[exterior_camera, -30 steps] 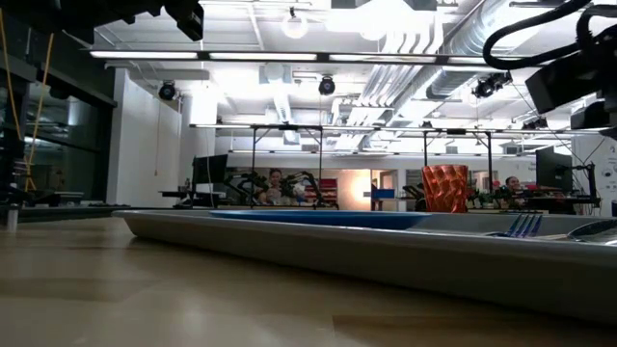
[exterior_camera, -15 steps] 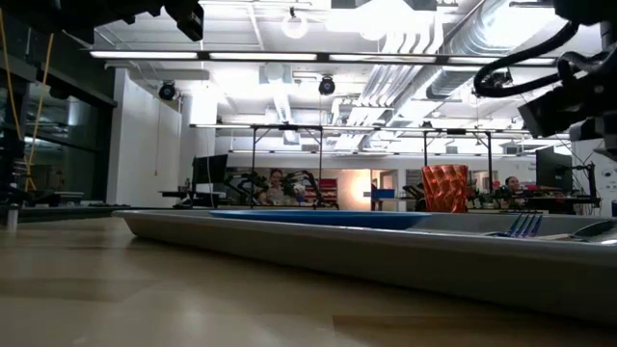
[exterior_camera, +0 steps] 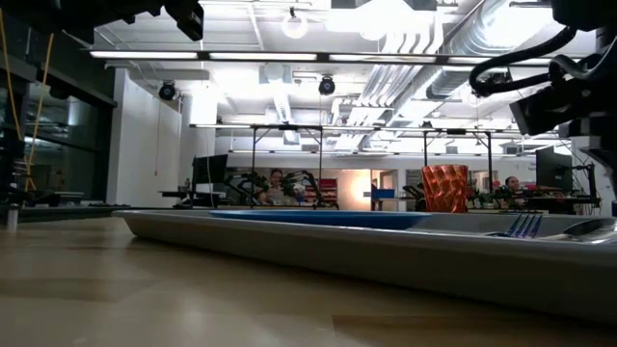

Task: Pick and place plate/cup/fork/spoon on tray
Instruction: Adjust the yellow spoon on the gray serving tray, then put the orange cup on the middle top of the gray serving tray

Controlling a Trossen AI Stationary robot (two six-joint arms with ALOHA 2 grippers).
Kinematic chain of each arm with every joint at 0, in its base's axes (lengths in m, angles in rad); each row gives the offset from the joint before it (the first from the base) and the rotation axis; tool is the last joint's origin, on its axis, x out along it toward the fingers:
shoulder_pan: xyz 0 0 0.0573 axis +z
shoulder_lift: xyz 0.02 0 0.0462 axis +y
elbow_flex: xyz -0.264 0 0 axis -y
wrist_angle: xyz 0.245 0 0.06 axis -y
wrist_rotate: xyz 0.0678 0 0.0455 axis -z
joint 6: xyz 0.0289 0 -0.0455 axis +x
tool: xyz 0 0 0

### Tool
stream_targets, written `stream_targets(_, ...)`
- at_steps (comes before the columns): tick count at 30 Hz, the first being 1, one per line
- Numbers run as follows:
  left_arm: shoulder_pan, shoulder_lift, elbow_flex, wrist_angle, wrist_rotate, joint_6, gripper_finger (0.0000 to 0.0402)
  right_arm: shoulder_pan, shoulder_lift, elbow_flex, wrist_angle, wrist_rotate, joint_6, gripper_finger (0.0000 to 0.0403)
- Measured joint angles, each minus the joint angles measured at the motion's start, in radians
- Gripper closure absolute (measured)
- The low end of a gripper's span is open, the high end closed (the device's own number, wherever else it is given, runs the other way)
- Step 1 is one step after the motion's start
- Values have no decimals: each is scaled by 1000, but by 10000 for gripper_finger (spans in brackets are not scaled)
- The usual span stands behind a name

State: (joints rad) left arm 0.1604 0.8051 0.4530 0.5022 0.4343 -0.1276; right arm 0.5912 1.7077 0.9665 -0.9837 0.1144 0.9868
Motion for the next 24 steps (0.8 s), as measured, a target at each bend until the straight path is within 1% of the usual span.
stream_targets(11,0,0,0,1,0,0,277,-34,0,0,-18,46,-4,403)
stream_targets(13,0,0,0,1,0,0,277,-36,0,0,-26,23,-19,403)
stream_targets(16,0,0,0,1,0,0,277,-34,0,0,-85,-54,-21,403)
stream_targets(19,0,0,0,1,0,0,277,-19,-20,0,-171,-78,7,403)
stream_targets(22,0,0,0,3,0,0,277,-8,-90,0,-172,-29,27,403)
stream_targets(24,0,0,0,6,0,0,277,-5,-164,0,-148,53,35,403)
